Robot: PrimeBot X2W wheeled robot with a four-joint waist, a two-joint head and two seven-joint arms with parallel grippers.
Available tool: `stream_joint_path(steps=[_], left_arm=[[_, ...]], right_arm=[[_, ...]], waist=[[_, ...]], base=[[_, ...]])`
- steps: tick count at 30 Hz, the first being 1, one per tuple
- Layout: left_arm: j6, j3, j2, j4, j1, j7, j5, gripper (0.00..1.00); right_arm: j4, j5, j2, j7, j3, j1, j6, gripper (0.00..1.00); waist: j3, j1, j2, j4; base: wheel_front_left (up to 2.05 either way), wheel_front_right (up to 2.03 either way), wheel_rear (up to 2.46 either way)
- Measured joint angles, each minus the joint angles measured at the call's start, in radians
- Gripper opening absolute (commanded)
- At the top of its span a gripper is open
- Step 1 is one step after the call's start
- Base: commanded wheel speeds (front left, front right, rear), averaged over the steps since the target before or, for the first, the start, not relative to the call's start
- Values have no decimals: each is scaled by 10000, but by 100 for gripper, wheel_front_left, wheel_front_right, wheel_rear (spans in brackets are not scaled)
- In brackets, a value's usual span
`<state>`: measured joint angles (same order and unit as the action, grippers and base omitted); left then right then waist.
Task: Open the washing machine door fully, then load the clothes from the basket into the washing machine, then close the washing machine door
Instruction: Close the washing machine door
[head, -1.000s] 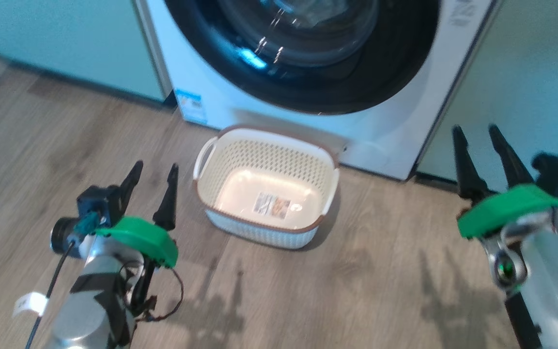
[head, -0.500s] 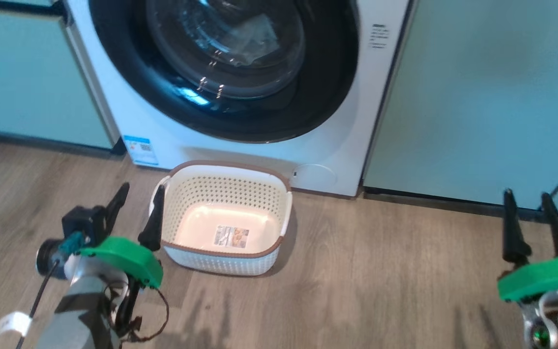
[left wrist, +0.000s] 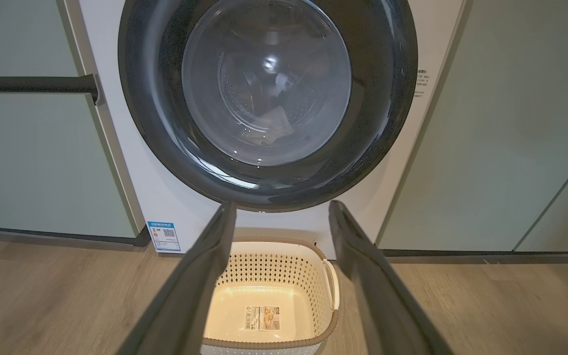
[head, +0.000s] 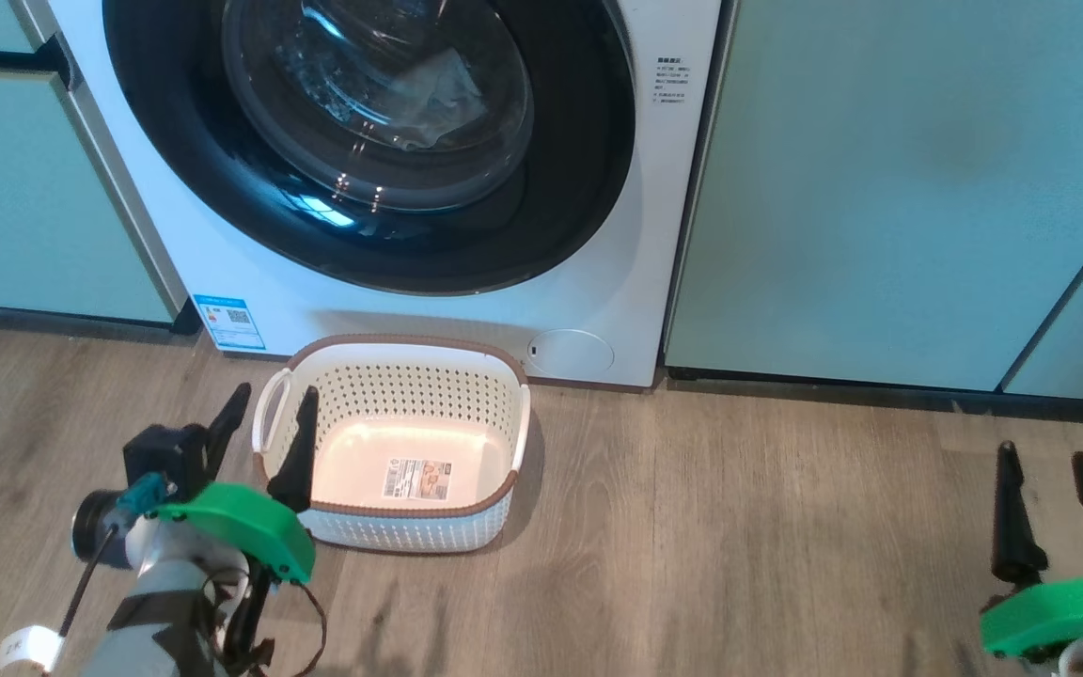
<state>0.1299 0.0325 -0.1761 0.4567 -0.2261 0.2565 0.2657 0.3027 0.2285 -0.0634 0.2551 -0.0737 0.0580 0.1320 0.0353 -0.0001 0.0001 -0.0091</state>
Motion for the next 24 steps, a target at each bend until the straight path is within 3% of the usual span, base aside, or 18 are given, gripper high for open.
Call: stream_joint_path(steps=[11,24], left_arm=[[0,42,-2,146,3,0,86,100],[0,107,21,286,2,0,138,100]], right_arm=[[-167,-94,8,0,-422,-174,0,100],[-190,-94,19,0,-140,-199,0,100]], waist=[[-30,0,0,-9],[-123,1,0,14]], base=[[0,0,0],[0,0,0]])
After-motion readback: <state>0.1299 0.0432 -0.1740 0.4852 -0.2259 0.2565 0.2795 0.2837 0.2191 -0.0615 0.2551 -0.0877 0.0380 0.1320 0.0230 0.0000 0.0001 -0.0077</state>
